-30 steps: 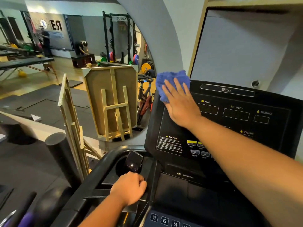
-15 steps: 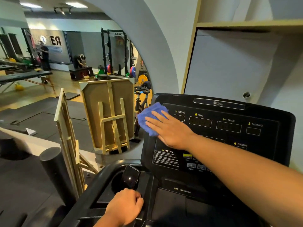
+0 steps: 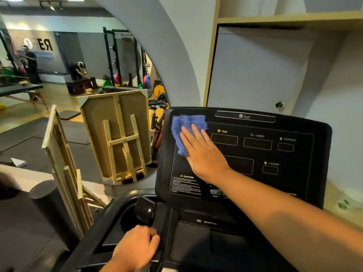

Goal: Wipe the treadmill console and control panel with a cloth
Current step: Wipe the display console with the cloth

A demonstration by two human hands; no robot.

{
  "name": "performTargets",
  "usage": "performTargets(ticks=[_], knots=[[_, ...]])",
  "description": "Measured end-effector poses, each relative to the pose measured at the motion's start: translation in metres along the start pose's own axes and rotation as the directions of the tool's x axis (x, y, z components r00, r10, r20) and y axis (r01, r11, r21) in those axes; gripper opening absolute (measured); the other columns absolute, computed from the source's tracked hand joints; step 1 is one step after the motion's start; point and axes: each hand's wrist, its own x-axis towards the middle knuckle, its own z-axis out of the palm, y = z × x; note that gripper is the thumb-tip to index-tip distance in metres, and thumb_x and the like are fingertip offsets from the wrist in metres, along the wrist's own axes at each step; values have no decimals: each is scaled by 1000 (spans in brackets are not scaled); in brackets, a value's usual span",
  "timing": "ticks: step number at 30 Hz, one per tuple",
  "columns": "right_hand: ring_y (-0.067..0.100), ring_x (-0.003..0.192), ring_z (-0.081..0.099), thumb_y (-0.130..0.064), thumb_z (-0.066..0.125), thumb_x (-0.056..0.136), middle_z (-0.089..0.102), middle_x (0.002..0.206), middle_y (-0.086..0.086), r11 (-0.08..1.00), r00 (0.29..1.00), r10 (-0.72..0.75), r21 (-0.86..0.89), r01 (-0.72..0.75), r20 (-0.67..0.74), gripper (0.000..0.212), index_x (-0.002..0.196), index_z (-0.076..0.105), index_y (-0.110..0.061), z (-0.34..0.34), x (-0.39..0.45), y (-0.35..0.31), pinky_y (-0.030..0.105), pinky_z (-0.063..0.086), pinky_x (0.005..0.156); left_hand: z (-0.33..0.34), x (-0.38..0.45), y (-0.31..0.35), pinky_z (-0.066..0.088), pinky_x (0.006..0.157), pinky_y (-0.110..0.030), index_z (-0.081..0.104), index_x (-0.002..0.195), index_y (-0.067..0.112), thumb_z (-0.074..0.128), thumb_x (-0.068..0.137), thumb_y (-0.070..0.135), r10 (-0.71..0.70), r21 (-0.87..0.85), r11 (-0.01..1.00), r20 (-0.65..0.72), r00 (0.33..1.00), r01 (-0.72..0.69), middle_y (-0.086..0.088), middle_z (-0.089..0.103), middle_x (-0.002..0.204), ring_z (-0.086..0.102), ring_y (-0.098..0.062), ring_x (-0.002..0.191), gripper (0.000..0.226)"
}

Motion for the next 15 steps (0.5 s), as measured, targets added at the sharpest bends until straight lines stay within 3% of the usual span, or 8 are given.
performTargets(ticks=[3,7,11,15], knots=[[32,153,15,-34,40,101,21,165,12,998,1000,-2,-70,2,7,64,156,23,-7,-4,-7,36,46,10,124,0,0,0,40,62,-20,55,66,22,45,94,42,2,10,1000,4,1000,-2,6,55,61,56,-8,62,36],[27,155,5,-34,37,106,13,166,9,948,945,318,8,-318,-81,62,158,15,-9,-17,-40,89,46,6,126,0,1,-1,49,73,-28,57,68,28,45,93,44,-4,9,1000,13,1000,3,7,58,66,61,-12,71,32],[28,155,6,-32,31,107,14,167,8,701,691,710,226,-676,-134,57,158,14,-14,-27,-103,135,50,8,125,-1,1,-1,54,79,-29,60,72,27,45,93,45,5,-6,1000,26,1000,-5,5,69,77,68,-13,80,31],[33,153,10,-31,33,104,19,165,12,488,462,873,312,-815,-158,59,156,19,-9,-19,-138,133,55,12,124,0,3,-2,56,84,-29,64,82,24,45,94,46,-11,3,1000,33,999,11,7,73,84,68,-9,82,32]])
